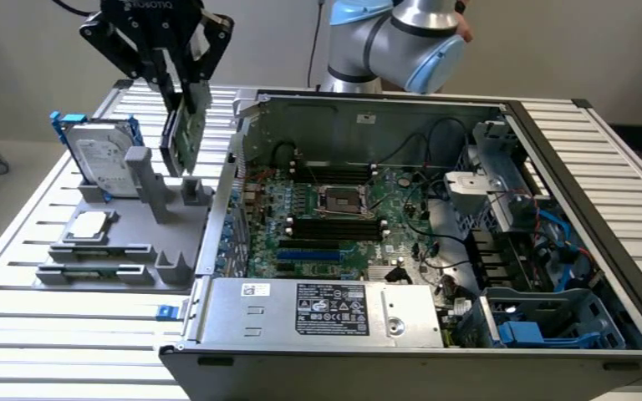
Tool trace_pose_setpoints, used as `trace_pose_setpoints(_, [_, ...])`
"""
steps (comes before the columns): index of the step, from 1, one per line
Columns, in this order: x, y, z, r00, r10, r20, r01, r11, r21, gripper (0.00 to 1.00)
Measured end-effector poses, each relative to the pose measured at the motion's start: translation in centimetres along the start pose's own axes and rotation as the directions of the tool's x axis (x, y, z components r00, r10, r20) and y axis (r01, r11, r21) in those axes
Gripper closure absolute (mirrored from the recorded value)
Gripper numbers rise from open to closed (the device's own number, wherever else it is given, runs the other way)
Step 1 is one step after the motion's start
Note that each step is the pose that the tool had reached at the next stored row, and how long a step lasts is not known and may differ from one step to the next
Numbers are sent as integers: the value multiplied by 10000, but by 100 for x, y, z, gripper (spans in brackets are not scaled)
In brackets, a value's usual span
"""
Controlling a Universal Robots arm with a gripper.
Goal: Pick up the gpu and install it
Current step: 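Pick up the gpu and move the gpu toward the slot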
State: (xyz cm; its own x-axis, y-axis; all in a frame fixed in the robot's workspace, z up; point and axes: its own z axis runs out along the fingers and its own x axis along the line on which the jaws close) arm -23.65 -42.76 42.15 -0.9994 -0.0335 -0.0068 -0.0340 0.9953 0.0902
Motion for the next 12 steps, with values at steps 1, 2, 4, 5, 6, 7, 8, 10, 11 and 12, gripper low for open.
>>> trace_pose_setpoints(1, [-34, -8, -16, 10000, 1, -8, -1, 10000, -15, 74])
trace_pose_setpoints(2, [-69, -16, -30, 10000, 2, -16, -2, 10000, -28, 74])
trace_pose_setpoints(4, [-145, -33, -51, 10000, 3, -29, -3, 10000, -62, 74])
trace_pose_setpoints(5, [-181, -41, -60, 10000, 4, -35, -4, 10000, -78, 74])
trace_pose_setpoints(6, [-217, -49, -68, 10000, 4, -43, -5, 10000, -95, 74])
trace_pose_setpoints(7, [-254, -57, -75, 10000, 5, -52, -6, 9999, -110, 74])
trace_pose_setpoints(8, [-291, -65, -81, 10000, 6, -59, -7, 9999, -127, 74])
trace_pose_setpoints(10, [-369, -81, -89, 10000, 8, -76, -9, 9999, -156, 74])
trace_pose_setpoints(11, [-415, -89, -91, 10000, 9, -85, -10, 9999, -171, 74])
trace_pose_setpoints(12, [-458, -96, -92, 10000, 9, -94, -11, 9998, -180, 74])
